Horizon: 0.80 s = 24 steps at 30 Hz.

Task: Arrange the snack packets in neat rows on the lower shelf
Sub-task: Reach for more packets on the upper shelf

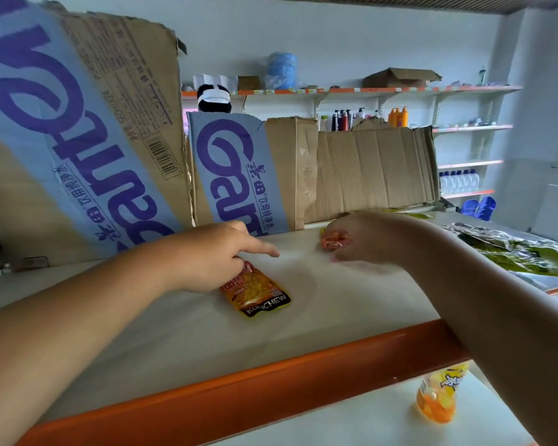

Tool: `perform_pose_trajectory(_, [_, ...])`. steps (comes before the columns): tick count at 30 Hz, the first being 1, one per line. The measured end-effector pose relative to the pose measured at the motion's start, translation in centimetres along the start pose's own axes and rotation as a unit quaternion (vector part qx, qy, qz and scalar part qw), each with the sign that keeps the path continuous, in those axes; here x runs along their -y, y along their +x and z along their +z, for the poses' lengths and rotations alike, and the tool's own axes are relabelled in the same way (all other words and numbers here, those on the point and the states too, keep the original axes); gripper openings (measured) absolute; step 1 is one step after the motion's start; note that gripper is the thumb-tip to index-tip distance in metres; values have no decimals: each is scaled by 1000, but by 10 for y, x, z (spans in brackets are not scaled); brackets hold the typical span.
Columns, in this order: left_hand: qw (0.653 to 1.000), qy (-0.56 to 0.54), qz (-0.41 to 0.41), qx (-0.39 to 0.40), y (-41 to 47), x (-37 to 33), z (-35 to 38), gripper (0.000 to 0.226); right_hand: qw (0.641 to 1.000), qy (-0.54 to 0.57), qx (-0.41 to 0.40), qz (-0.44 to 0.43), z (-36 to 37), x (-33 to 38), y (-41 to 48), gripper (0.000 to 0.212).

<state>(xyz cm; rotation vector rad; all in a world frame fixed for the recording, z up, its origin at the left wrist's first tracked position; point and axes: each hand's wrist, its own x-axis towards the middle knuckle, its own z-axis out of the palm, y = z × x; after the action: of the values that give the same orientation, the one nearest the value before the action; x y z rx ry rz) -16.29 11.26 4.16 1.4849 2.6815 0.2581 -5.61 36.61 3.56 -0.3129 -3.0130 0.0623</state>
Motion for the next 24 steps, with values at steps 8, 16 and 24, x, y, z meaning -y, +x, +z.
perform_pose_trajectory(8, [994,-39,48,95,-17,-2,-16,47,993,-67,-94,-37,-7,13,3,7])
perform_pose_trajectory(16, [997,-50,23,59,-19,6,-18,18,932,303,-198,4,-20,12,-4,17])
perform_pose_trajectory(24, [998,-8,14,57,-16,1,-14,17,997,15,-80,17,-8,13,-10,23])
